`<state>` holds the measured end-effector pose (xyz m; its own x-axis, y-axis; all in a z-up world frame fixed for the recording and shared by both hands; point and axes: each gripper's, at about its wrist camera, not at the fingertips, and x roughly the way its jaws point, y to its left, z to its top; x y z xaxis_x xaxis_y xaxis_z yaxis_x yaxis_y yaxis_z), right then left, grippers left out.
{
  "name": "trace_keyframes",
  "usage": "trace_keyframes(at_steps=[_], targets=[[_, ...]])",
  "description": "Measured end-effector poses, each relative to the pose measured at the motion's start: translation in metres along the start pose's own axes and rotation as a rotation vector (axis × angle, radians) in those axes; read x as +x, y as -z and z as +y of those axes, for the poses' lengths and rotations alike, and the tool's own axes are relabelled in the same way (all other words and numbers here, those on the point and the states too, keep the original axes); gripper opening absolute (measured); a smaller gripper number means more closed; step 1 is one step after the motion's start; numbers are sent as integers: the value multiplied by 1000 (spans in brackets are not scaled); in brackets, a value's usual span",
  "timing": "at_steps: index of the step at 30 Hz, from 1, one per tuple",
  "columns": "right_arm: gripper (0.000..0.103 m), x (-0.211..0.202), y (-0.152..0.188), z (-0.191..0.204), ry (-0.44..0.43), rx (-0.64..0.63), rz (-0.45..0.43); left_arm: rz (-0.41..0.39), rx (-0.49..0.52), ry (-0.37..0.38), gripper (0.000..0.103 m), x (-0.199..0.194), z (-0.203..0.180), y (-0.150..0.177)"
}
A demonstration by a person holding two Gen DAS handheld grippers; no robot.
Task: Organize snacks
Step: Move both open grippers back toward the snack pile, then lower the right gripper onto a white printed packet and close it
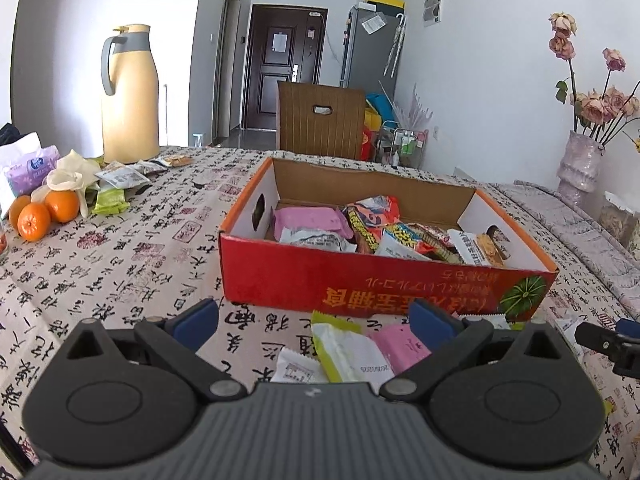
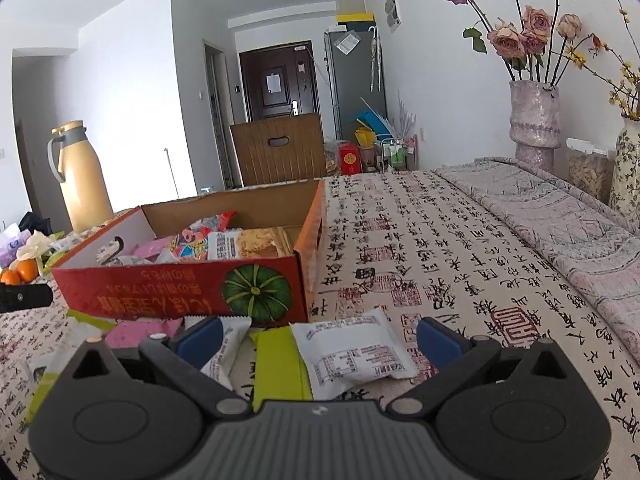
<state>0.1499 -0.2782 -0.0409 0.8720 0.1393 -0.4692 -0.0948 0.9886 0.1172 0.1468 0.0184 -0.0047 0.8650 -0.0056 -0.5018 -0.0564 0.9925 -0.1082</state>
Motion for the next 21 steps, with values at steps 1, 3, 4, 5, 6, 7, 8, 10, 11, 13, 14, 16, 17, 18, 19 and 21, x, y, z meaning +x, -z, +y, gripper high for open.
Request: trace_keyframes(at_steps=[1,3,4,5,6,7,8,10,11,13,14,16,17,18,19,21], targets=[[103,1,1,0,3,-6,6,4,1,0,103,1,-1,1],[103,6,1,1,13,-25,28,8,5,-2,103,1,-2,2],[103,8,1,1,19,-31,38,8,6,-2,103,1,-2,2],[103,11,1,1,25,-35,49,9,6,-1,103,1,-2,2],[102,15,0,1,34,-34,59,9,6,-1,103,1,-3,2],[102,18,-1,0,45,-31,67,10,7,-1,103,1,-3,2],[102,20,-2,-2,53,-27,73,11,8,-1,103,1,-2,2],[102,24,-6,-4,66,-19,79,14,9,0,103,2,-3,2],[102,26,-9,-6,70,-18,82,14,9,1,103,1,-3,2],[100,32,-14,-10,77,-16,95,16,8,1,103,2,-3,2],[100,37,-15,-13,75,-14,107,16,7,1,103,2,-3,3],[97,48,-16,-20,56,3,148,18,5,1,103,1,-2,3],[94,54,-14,-25,44,33,173,19,3,0,103,1,-2,3],[94,56,-13,-30,23,67,174,20,2,0,103,1,-2,3],[91,56,-13,-33,13,85,177,21,0,0,103,2,-1,3],[83,55,-13,-36,8,100,168,25,0,-1,103,2,-1,3]])
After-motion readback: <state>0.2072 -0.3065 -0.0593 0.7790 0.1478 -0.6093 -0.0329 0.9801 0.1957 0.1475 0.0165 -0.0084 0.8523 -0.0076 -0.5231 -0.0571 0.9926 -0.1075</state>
